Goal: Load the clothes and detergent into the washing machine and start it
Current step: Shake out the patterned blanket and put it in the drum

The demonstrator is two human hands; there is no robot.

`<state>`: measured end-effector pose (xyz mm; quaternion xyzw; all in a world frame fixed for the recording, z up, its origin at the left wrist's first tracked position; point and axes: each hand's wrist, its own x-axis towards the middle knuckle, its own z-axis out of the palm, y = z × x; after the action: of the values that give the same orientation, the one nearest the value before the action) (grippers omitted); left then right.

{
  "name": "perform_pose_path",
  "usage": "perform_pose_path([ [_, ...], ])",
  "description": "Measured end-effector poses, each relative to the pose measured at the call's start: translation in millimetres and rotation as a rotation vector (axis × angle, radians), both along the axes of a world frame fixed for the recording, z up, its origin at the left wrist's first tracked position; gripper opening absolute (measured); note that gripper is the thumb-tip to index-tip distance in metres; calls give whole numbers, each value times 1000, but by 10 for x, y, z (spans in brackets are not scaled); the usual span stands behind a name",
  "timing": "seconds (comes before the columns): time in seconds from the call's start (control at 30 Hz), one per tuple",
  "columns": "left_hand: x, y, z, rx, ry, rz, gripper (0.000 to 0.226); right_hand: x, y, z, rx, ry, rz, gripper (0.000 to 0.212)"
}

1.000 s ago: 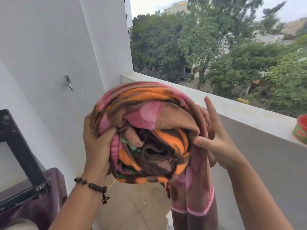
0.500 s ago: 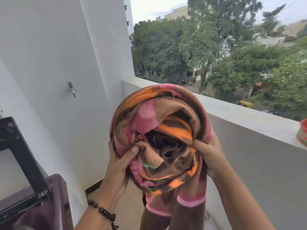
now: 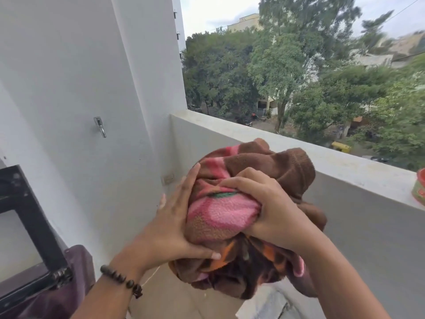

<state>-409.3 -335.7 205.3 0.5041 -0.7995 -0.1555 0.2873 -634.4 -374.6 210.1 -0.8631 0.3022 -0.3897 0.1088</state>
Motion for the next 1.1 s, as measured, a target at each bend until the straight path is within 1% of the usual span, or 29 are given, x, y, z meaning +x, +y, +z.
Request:
perform_pose_path([
  [0.1, 12, -45, -54, -154, 134, -14, 118, 14, 59, 43, -28, 7, -15, 57],
  [0.2, 10, -61, -152, -269, 241, 2, 92, 24, 115, 71, -17, 5, -50, 66],
  [0.3, -5, -37, -188, -323, 360, 49, 76, 30, 158, 93, -7, -42, -52, 75],
  [0.37, -7, -26, -179, -352, 441, 78, 69, 16, 153, 84, 23, -95, -49, 86],
  [0.43, 22, -9, -177, -380, 548, 110, 63, -29, 121, 31, 122, -153, -62, 98],
  [0.53, 104, -7, -171, -393, 777, 179, 56, -172, 50, -115, 323, -261, -58, 112],
  [0.63, 191, -50, -202, -389, 1060, 223, 50, -254, 34, -277, 605, -532, 91, 121],
  [0.7, 203, -75, -221, -388, 1172, 227, 49, -235, 23, -404, 730, -671, 138, 126],
  [0.77, 176, -78, -235, -367, 1209, 217, 50, -156, 43, -504, 843, -761, 155, 123],
  [0.83, 146, -65, -249, -339, 1216, 205, 51, -46, 75, -562, 903, -847, 175, 109],
  [0.97, 129, -21, -280, -271, 1211, 229, 48, 88, 150, -568, 929, -955, 152, 93],
  [1.03, 139, 16, -279, -228, 1201, 237, 51, 109, 165, -554, 937, -977, 132, 80],
  [1.07, 151, 46, -274, -214, 1197, 239, 51, 127, 180, -543, 935, -980, 125, 79],
  [1.1, 167, 74, -263, -212, 1196, 240, 50, 146, 192, -529, 933, -983, 129, 83],
])
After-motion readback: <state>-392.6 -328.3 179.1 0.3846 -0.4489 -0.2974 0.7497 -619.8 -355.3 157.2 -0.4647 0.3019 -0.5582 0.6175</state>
